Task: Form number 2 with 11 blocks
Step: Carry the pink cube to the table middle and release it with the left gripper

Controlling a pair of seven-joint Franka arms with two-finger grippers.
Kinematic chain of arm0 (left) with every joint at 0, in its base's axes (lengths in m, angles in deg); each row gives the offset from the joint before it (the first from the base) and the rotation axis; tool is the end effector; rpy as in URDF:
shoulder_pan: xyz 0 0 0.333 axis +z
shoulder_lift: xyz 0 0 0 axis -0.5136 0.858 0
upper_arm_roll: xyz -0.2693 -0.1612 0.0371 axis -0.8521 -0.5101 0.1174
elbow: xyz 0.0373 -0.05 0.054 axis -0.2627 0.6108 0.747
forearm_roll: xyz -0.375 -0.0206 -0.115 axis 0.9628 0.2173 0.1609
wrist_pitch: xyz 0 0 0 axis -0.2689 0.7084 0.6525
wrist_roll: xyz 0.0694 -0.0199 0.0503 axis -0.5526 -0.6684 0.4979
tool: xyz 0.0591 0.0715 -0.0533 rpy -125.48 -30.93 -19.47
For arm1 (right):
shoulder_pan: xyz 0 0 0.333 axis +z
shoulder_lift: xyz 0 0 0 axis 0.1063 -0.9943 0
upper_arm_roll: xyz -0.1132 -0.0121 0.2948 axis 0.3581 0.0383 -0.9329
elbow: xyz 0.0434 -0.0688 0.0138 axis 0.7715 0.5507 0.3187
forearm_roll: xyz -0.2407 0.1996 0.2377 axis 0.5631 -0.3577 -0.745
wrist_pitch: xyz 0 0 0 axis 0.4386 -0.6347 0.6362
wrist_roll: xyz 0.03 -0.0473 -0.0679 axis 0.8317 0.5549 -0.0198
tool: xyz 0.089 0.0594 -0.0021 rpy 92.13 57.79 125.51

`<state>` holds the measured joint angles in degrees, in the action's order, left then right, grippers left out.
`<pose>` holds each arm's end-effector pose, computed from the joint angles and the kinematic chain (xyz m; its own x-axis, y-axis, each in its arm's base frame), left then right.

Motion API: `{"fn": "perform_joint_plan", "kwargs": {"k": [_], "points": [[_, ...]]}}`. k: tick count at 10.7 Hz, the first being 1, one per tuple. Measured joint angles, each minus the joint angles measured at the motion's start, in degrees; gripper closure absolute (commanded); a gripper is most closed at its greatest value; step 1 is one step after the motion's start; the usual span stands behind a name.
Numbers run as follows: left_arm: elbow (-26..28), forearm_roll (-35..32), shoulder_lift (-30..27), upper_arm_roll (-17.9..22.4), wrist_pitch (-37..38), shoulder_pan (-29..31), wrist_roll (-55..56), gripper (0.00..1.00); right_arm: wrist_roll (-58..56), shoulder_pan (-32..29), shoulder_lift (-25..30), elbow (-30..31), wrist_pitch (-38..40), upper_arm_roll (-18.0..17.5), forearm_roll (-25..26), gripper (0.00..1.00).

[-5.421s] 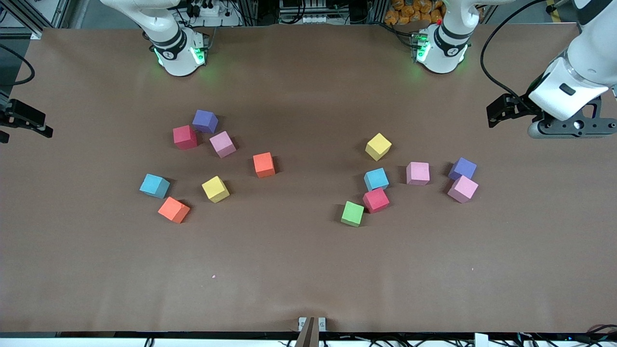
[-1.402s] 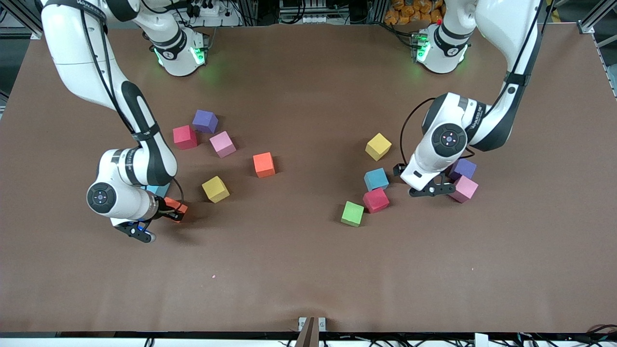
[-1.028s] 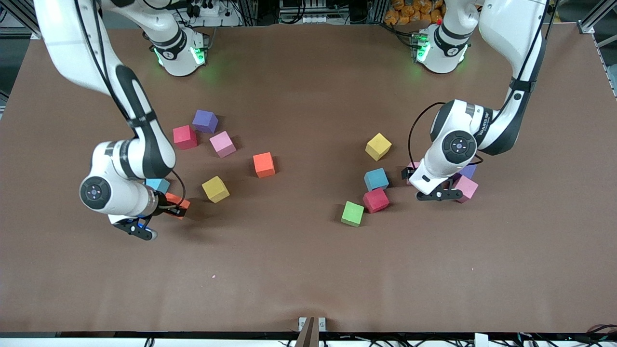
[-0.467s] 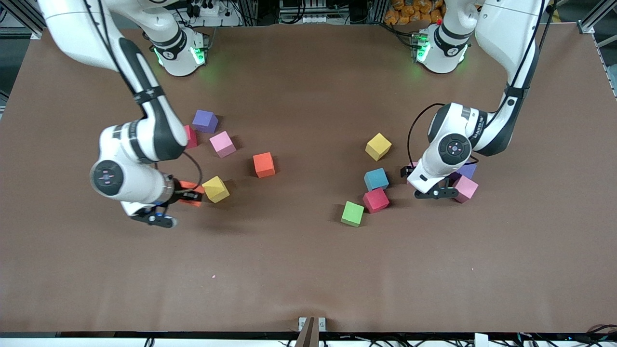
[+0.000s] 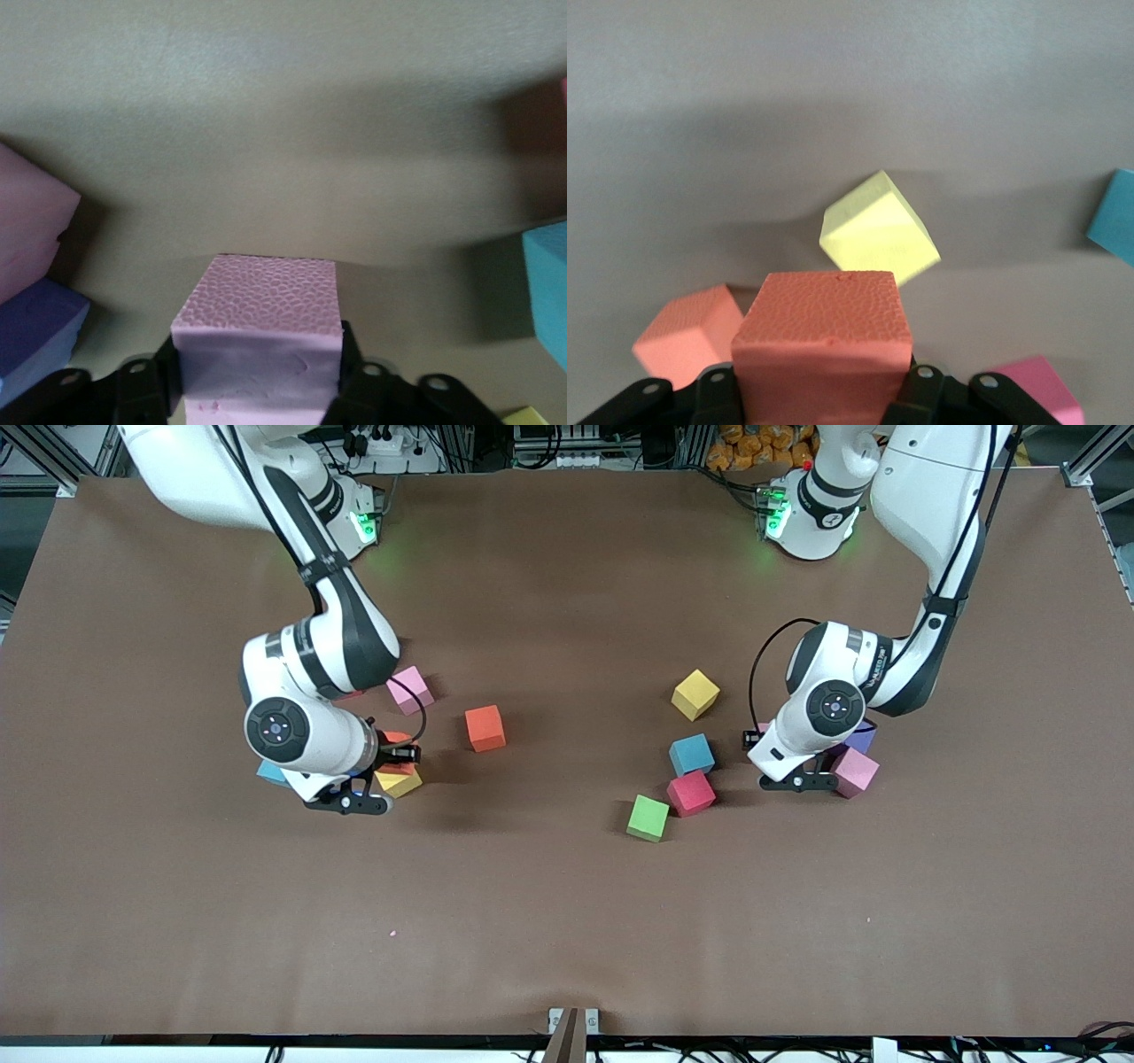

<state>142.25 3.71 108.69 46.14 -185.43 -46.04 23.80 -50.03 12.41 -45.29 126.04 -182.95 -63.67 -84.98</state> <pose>0.5434 -0.1727 0.2014 0.9836 -0.0219 -0.1793 -0.0378 -0.9956 -0.0856 0.5959 0.2225 0.3292 0.9672 -0.0742 -0.2431 -0.0789 -0.9968 -0.0098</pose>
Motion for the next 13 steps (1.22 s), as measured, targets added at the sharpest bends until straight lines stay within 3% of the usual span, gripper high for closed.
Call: {"fn": "perform_joint_plan", "kwargs": {"k": [4,7,10,13], "points": [[-1.47,0.18,-3.74,-1.06,4.39,-0.71,-0.23,1.00,-1.02,3.52,4.58,0.30,3.30,-0.61,-0.01,0.59],[-3.39,7.34,-8.54,-2.59,9.98,-5.45,2.39,1.00,-2.46,5.27,4.48,1.01,4.57,-0.71,-0.01,0.59],[-5.45,8.27,-8.48,-8.21,10.64,-10.82,16.68,1.00,-2.46,6.28,4.46,2.11,4.39,-0.63,-0.01,0.59],[-7.21,8.31,-5.57,-9.96,10.62,-17.58,26.96,1.00,-2.45,6.18,4.47,2.24,4.70,-0.24,-0.01,0.60]]}}
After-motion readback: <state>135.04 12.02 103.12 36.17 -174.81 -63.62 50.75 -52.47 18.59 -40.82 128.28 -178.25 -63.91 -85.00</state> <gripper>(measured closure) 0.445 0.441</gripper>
